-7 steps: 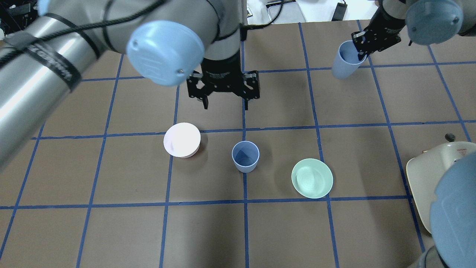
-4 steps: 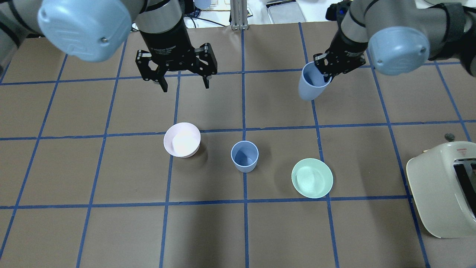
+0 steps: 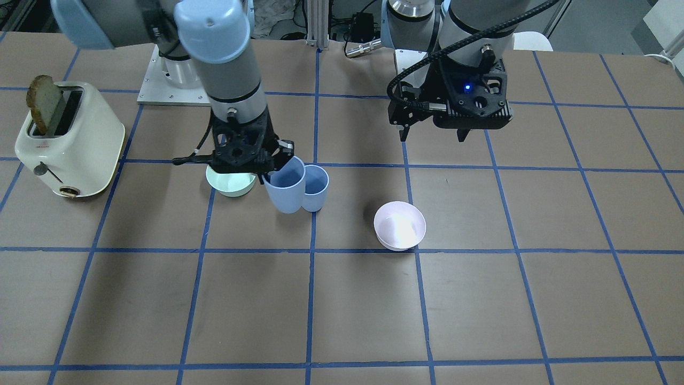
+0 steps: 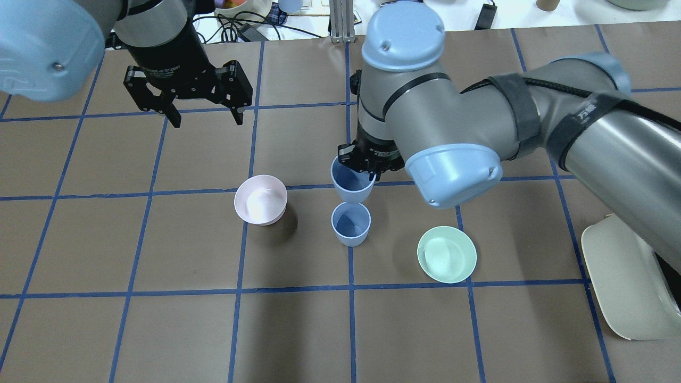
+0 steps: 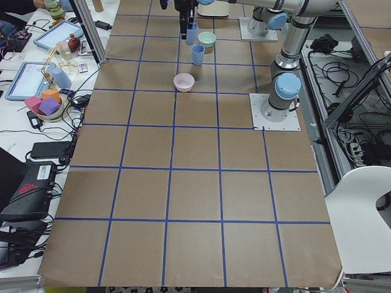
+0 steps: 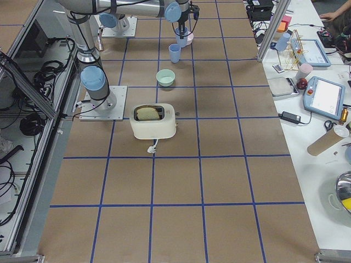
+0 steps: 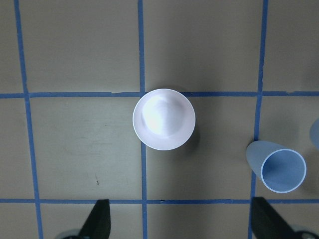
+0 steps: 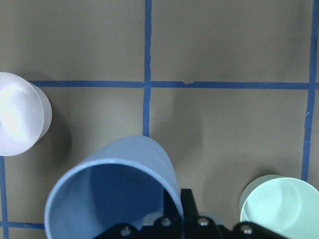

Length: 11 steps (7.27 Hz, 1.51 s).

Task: Stack blue cups with both arms

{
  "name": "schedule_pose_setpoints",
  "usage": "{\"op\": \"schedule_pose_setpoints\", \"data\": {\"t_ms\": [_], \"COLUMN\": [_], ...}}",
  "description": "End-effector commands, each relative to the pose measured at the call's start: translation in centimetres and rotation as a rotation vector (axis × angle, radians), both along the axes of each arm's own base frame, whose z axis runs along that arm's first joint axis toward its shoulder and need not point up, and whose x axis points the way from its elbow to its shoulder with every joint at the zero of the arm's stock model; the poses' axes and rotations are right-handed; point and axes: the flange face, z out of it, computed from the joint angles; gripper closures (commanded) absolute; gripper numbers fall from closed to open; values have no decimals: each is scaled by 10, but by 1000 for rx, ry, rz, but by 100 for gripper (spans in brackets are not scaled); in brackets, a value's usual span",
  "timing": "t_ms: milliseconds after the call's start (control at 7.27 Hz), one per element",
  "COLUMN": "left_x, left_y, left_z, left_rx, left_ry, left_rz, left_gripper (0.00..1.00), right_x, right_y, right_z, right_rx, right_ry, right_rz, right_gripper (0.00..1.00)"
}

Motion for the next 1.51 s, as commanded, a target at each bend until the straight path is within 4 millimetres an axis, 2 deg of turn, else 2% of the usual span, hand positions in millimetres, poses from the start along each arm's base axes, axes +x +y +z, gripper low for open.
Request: {"op": "schedule_pose_setpoints", "data": {"t_ms": [0, 138, 688, 825, 1100, 1238, 1375], "left_x": [1, 1, 0, 0, 0, 0, 1], "left_y": [0, 0, 1, 1, 1, 1, 1], "left_z": [1, 1, 2, 2, 3, 3, 3], "left_rx": [-5, -5, -9, -9, -10, -10, -11], "left_ry": [2, 2, -2, -2, -2, -2, -4], "left_rz": [1, 1, 0, 0, 0, 0, 0], "left_gripper": [0, 0, 0, 0, 0, 0, 0], "right_x": [9, 8, 7, 6, 5, 7, 7], "right_y": [17, 19, 21, 22, 22, 17, 15], "right_z": [-17, -24, -24, -34, -40, -41, -45], "right_rx": [31, 44, 45, 63, 53, 25, 28], "right_ry": [17, 21, 24, 28, 25, 13, 13], "right_rz": [9, 12, 19, 18, 13, 15, 7], "right_gripper": [100, 100, 100, 100, 90, 49, 13]}}
